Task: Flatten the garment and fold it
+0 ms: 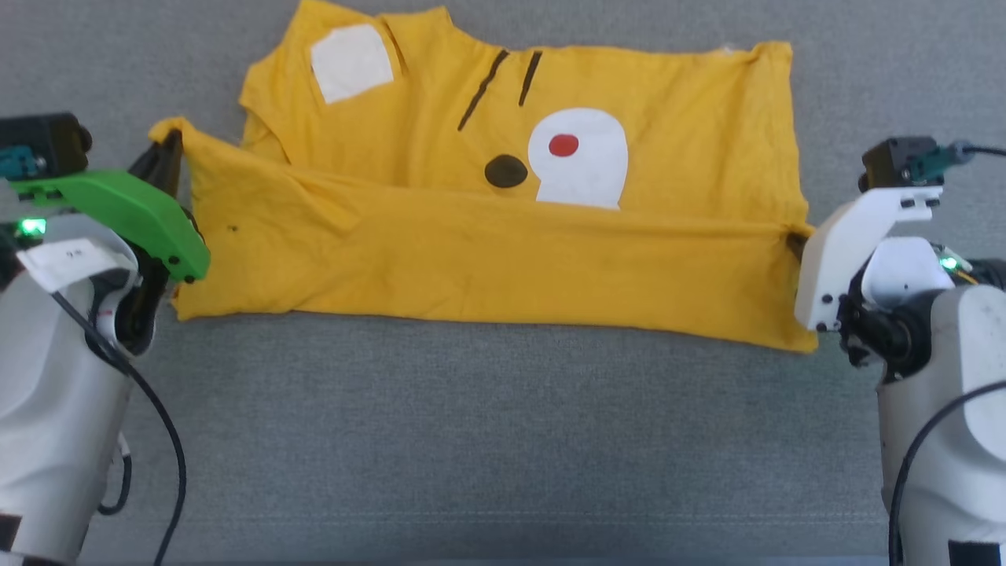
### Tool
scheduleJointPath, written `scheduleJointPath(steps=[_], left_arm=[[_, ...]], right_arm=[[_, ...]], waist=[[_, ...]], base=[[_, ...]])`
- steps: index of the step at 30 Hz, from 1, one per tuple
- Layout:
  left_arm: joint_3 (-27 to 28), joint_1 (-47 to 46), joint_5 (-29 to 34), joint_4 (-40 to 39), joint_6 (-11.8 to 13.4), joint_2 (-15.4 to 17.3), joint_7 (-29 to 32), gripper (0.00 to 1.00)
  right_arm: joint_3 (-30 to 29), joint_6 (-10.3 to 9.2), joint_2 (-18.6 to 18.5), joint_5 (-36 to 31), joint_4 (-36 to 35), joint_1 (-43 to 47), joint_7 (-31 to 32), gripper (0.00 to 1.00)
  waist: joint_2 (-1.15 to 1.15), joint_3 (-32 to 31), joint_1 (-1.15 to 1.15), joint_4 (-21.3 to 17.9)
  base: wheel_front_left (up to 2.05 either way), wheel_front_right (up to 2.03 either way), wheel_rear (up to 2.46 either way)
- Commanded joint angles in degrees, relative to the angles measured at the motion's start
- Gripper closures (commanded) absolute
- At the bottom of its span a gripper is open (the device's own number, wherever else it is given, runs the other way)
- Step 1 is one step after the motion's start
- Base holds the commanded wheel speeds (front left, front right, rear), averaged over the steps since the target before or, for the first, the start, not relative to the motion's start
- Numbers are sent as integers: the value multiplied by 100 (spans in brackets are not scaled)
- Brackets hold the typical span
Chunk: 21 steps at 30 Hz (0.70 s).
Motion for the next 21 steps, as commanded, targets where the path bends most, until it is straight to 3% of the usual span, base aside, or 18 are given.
scheduleJointPath(steps=[1, 8, 9, 10, 11, 12, 13, 21], left_arm=[[-32, -197, 106, 126, -66, 11, -30, 100], [-234, -632, 180, 877, -312, -276, -155, 100], [-253, -665, 180, 972, -341, -308, -170, 100], [-271, -704, 179, 1086, -372, -346, -199, 100], [-265, -730, 154, 1174, -388, -388, -224, 96], [-272, -760, 146, 1271, -413, -431, -273, 61], [-280, -792, 162, 1329, -430, -449, -343, 1], [-47, -769, 75, 1610, -326, -468, -980, 0]], right_arm=[[13, -9, 6, -84, 100, -165, 47, 100], [102, -9, 13, -163, 522, -483, 174, 100], [118, -9, 13, -138, 551, -494, 175, 79], [128, -9, 13, -92, 583, -502, 161, 18], [131, -9, 13, -67, 601, -507, 134, 0], [133, -9, 14, -35, 619, -502, 92, 0], [114, -9, 14, 6, 618, -493, 54, 0], [-277, -9, 14, 329, 223, -34, -498, 0]], waist=[[0, 536, 0, -110], [0, 725, 0, -63], [0, 716, 0, -60], [0, 689, 0, -55], [0, 655, 0, -48], [0, 585, 0, -38], [0, 526, 0, -26], [0, -287, 0, 120]], base=[[0, 0, 0], [0, 0, 0], [0, 0, 0], [0, 0, 0], [0, 0, 0], [0, 0, 0], [0, 0, 0], [0, 0, 0]])
